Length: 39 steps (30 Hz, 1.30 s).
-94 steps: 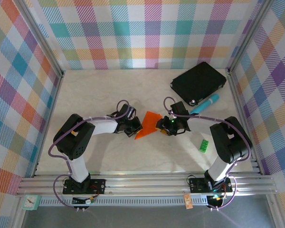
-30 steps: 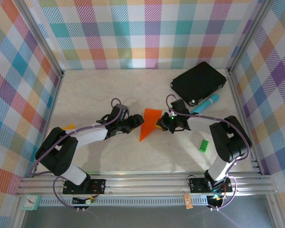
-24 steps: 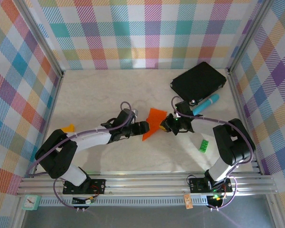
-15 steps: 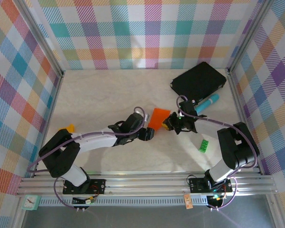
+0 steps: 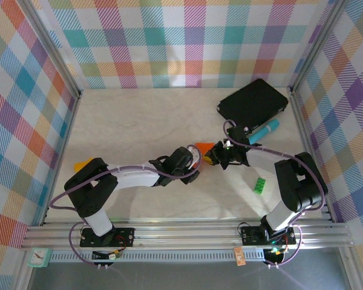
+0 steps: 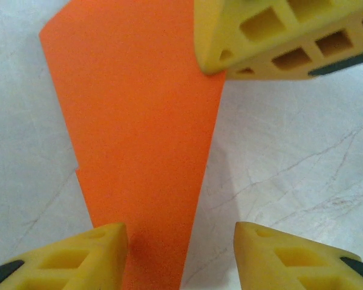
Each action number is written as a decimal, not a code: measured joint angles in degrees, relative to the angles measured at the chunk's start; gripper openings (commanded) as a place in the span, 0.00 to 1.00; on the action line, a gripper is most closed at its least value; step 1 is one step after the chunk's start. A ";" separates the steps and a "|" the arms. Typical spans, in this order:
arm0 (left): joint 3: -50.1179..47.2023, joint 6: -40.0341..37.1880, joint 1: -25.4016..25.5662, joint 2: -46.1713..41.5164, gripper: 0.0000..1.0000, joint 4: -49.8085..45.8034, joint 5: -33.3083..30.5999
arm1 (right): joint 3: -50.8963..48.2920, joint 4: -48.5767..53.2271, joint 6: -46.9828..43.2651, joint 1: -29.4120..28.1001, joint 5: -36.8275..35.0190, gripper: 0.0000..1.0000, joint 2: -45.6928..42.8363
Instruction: Fold a paper plane with a square sheet of paper (pick it up from the middle)
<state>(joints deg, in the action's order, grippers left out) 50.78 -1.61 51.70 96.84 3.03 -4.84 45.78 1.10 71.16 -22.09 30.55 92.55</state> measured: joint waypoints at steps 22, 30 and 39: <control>0.83 -5.42 0.04 2.67 0.20 0.74 -2.10 | 0.87 0.24 0.00 0.00 2.03 0.07 2.16; 0.46 -4.85 0.04 3.06 0.14 2.51 -0.68 | 1.55 1.88 -1.53 0.09 2.08 0.40 2.45; -2.56 -1.29 -0.04 3.21 0.13 5.33 2.43 | 2.14 5.09 -5.22 1.88 1.11 0.60 2.12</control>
<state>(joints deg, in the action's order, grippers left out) 48.23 -2.90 51.66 100.05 8.36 -2.42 47.92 6.20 65.93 -20.21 31.66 94.67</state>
